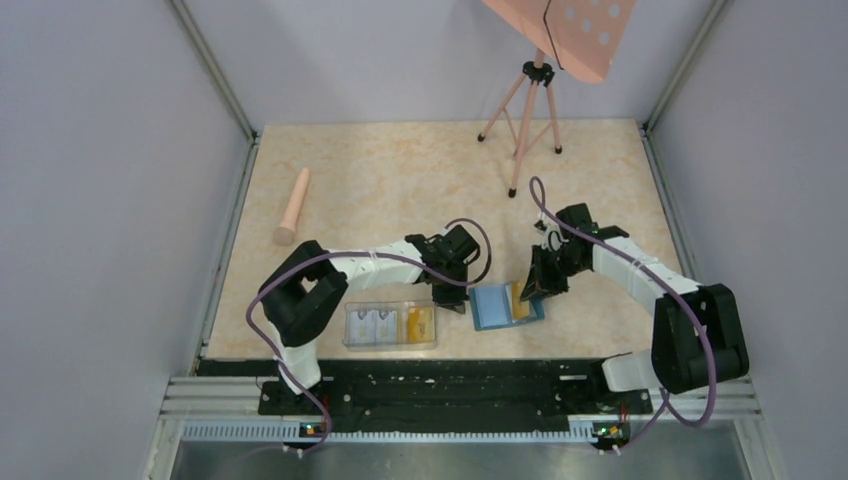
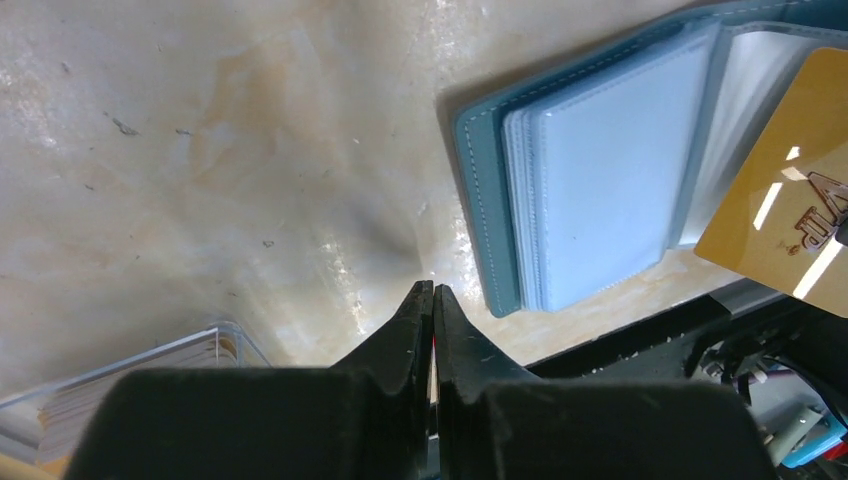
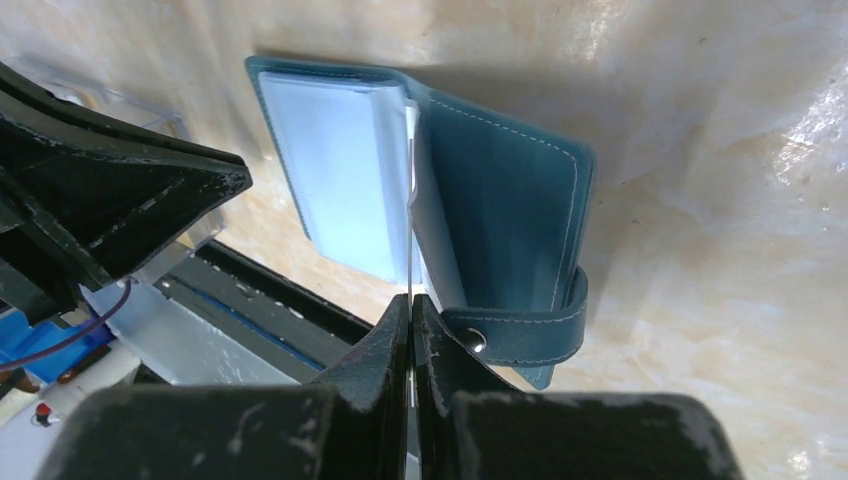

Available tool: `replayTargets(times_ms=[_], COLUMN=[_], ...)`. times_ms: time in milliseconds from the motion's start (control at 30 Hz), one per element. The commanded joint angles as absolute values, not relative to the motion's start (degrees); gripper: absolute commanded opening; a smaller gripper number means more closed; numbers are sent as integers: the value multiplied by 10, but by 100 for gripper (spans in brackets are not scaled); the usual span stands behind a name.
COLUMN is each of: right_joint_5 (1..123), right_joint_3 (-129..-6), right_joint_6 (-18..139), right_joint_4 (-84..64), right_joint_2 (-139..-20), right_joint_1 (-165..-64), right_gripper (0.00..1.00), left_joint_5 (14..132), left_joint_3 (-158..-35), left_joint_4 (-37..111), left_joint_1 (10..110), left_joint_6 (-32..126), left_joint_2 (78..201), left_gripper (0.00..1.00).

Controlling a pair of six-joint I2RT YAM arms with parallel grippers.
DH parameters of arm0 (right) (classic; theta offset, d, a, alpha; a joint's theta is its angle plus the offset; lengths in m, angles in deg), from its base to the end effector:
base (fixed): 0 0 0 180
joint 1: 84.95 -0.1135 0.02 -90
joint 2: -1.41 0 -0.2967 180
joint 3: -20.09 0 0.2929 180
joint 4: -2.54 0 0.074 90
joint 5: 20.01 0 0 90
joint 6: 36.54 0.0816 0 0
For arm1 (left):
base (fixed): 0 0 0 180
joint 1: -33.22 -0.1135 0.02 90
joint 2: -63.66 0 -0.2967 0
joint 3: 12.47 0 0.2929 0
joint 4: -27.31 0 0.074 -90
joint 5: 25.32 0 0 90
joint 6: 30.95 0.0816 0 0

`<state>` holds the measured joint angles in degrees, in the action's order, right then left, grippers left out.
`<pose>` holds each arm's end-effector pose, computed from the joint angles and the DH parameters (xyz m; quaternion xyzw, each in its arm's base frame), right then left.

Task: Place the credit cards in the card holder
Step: Insert the credit card into the card holder.

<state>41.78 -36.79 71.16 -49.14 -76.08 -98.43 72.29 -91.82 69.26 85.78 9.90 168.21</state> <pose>0.2577 0.1014 0.1611 -0.0022 0.9590 0.2721 0.0791 0.2466 -0.3398 0.1332 0.0422 0.9772 -0.1943 0.0743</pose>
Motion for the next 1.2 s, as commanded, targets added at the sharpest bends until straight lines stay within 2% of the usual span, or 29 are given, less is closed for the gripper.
replayTargets(times_ms=[0,233,533,633,867,1000,1167], right_joint_5=[424,397,365,370,389,388,379], right_joint_3=[-381,-388,-396,-407,-420,-418,-412], right_joint_6=[684,682,685,688,685,682,685], right_joint_4=[-475,-461,-459,-469,-477,-472,-457], right_joint_2=[-789,-829,-820,-806,-812,-830,-839], right_joint_1=[-986,-1003,-1003,-1004,-1004,-1004,-1003], right_gripper=[0,0,0,0,0,0,0], left_joint_5=[722,729,718,698,676,685,697], left_joint_3=[-938,-942,-952,-957,-979,-991,-997], left_joint_4=[685,683,707,722,745,746,741], left_joint_1=[859,859,859,860,869,871,874], left_joint_6=[109,115,123,127,131,133,134], left_joint_2=[1696,1718,1724,1712,1682,1698,1729], left_gripper=[6,4,1,4,20,21,17])
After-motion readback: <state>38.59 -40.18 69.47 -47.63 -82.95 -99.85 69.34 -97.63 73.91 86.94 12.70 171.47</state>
